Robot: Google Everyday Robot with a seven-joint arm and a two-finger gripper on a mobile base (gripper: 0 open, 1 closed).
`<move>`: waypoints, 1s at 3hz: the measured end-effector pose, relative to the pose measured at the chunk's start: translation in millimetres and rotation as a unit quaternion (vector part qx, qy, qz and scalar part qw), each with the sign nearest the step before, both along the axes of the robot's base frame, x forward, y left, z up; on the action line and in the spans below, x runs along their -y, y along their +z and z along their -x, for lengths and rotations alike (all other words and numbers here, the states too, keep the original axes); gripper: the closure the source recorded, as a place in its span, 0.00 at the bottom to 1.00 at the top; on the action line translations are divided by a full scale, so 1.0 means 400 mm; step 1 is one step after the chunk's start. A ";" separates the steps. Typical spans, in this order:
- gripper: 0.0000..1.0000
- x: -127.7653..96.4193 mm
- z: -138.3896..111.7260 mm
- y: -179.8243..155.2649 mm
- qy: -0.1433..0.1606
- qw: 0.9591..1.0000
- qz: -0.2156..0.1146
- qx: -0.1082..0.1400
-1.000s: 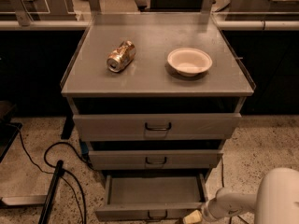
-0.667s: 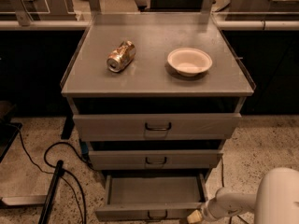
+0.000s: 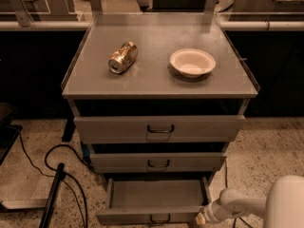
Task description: Close bottom drawer
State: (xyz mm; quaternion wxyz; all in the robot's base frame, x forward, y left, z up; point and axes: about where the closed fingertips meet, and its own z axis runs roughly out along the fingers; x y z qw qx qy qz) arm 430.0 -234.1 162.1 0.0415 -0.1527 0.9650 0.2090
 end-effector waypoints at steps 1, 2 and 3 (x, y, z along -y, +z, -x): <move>1.00 -0.031 -0.023 0.014 0.049 0.998 -0.028 0.005; 1.00 -0.046 -0.036 0.012 0.083 0.995 -0.055 0.004; 1.00 -0.050 -0.046 0.004 0.102 0.992 -0.069 0.006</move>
Offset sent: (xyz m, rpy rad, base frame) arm 0.0252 0.0201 0.0064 0.1717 -0.0142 0.2501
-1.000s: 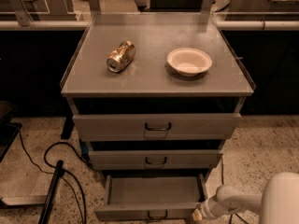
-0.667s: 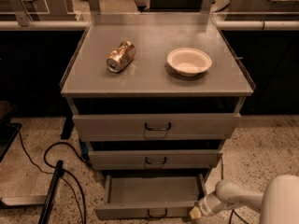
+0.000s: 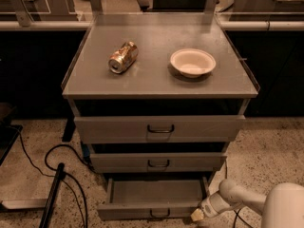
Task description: Close bottom drawer
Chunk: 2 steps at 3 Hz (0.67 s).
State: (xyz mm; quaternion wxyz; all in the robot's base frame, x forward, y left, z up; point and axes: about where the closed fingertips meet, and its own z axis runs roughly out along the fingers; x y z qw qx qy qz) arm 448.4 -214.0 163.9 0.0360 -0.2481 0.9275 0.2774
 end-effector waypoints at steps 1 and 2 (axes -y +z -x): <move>0.82 0.000 0.000 0.000 0.001 1.000 -0.001 0.000; 0.59 0.000 0.000 0.000 0.001 1.000 -0.001 0.000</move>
Offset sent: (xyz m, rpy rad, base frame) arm 0.0002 0.0000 -0.0001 0.0011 -0.0001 0.0017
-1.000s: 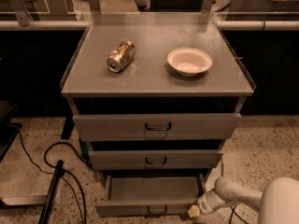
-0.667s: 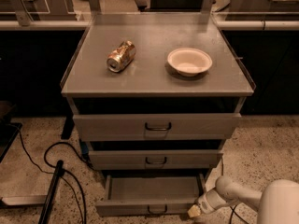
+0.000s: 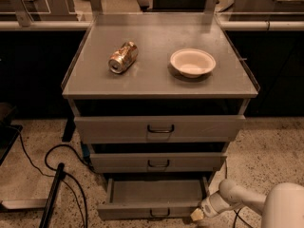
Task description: Close bottom drawer
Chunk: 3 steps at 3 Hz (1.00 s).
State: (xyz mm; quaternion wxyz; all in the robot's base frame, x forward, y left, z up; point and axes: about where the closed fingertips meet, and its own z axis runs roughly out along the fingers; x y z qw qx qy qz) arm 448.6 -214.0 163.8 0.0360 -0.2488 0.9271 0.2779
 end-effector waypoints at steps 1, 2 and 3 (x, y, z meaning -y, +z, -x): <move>0.36 0.000 0.000 0.000 0.000 1.000 0.000 0.000; 0.13 0.000 0.000 0.000 0.000 1.000 0.000 0.000; 0.00 0.000 0.000 0.000 0.000 1.000 0.000 0.000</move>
Offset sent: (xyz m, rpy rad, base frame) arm 0.0000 0.0000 0.0000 0.0000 0.0000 0.0000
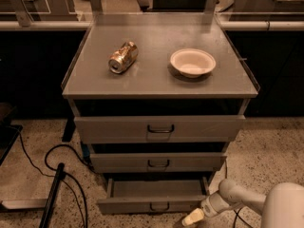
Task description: Close bottom drawer
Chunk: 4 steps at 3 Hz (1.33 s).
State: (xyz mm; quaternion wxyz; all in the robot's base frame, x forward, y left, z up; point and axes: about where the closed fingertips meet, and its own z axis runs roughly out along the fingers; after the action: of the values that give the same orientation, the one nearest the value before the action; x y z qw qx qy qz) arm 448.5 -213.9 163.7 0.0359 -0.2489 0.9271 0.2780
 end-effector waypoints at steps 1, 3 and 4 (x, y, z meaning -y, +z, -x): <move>0.00 0.000 0.000 0.000 0.000 1.000 0.000 0.000; 0.43 0.000 0.000 0.000 0.000 1.000 0.000 0.000; 0.64 0.000 0.000 0.000 0.000 1.000 0.000 0.000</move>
Offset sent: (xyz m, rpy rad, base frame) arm 0.0000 0.0000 0.0000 0.0000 0.0000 0.0000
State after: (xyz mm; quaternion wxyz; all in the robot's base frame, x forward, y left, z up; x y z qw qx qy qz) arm 448.4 -213.8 163.6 0.0358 -0.2489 0.9271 0.2781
